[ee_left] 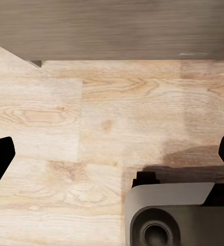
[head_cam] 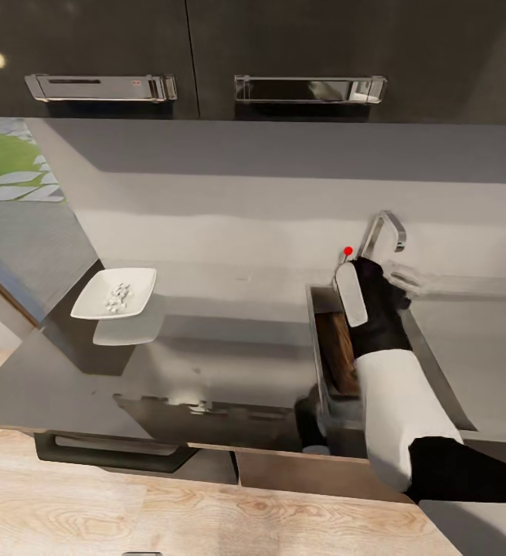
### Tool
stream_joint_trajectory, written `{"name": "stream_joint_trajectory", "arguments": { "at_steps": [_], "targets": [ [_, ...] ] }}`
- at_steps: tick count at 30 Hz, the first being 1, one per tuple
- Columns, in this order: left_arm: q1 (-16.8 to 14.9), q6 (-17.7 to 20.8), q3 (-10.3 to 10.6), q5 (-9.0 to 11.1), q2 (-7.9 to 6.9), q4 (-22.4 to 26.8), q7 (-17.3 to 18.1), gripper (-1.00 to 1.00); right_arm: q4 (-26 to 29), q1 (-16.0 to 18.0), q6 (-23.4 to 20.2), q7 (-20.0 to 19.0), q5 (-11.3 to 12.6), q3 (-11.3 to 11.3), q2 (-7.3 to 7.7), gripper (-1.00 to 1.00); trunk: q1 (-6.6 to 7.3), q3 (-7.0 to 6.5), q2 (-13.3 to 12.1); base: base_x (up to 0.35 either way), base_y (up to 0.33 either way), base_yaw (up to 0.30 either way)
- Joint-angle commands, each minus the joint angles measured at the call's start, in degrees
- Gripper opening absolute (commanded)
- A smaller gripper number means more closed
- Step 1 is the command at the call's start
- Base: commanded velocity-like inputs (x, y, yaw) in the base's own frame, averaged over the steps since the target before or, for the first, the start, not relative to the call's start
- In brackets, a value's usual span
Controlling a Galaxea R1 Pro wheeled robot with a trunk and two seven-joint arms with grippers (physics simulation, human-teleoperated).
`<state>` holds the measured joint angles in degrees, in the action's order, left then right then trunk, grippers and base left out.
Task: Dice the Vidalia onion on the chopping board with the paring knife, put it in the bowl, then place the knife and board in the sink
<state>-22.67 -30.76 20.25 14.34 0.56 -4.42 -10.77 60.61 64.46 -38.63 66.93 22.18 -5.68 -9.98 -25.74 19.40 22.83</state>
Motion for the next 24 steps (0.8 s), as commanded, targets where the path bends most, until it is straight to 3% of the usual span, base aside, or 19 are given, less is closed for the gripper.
{"name": "stream_joint_trajectory", "arguments": {
  "at_steps": [1, 2, 3, 7, 10, 14, 24],
  "targets": [
    [-0.1, -0.35, 0.49, 0.34, 0.05, -0.24, -0.16, 1.0, 2.98, 0.05, -6.48, -1.7, 0.66, 0.42, -0.02, 1.0, -0.04, 0.11, 0.09, 0.0, 0.0, 0.0],
    [-0.1, -0.35, 0.49, 0.34, 0.05, -0.24, -0.18, 1.0, 7.76, 0.05, -15.1, -11.11, 1.03, 1.81, -0.02, 1.0, -0.04, 0.11, 0.09, 0.0, 0.0, 0.0],
    [-0.1, -0.35, 0.49, 0.34, 0.05, -0.24, -0.18, 1.0, 8.39, 0.05, -16.16, -14.38, 1.14, 3.2, 0.96, 1.0, -0.04, 0.11, 0.09, 0.0, 0.0, 0.0],
    [-0.1, -0.35, 0.48, 0.34, 0.05, -0.24, -0.17, 1.0, 9.37, 0.05, -17.75, -27.25, 1.53, 10.46, 8.76, 1.0, -0.04, 0.11, 0.09, 0.0, 0.0, 0.0],
    [-0.1, -0.35, 0.49, 0.34, 0.05, -0.24, -0.16, 1.0, 9.47, 0.05, -17.99, -32.2, 1.51, 11.56, 10.71, 1.0, -0.04, 0.11, 0.09, -0.014, 0.0, 0.0],
    [-0.1, -0.35, 0.49, 0.34, 0.05, -0.24, -0.14, 1.0, 9.5, 0.05, -18.12, -34.41, 1.42, 12.01, 11.56, 1.0, -0.04, 0.11, 0.09, -0.106, 0.0, 0.0],
    [-0.1, -0.35, 0.49, 0.34, 0.05, -0.24, -0.15, 1.0, 9.44, 0.05, -18.09, -34.91, 1.21, 12.1, 11.82, 1.0, -0.04, 0.11, 0.09, -0.304, 0.0, 0.0]
  ]
}}
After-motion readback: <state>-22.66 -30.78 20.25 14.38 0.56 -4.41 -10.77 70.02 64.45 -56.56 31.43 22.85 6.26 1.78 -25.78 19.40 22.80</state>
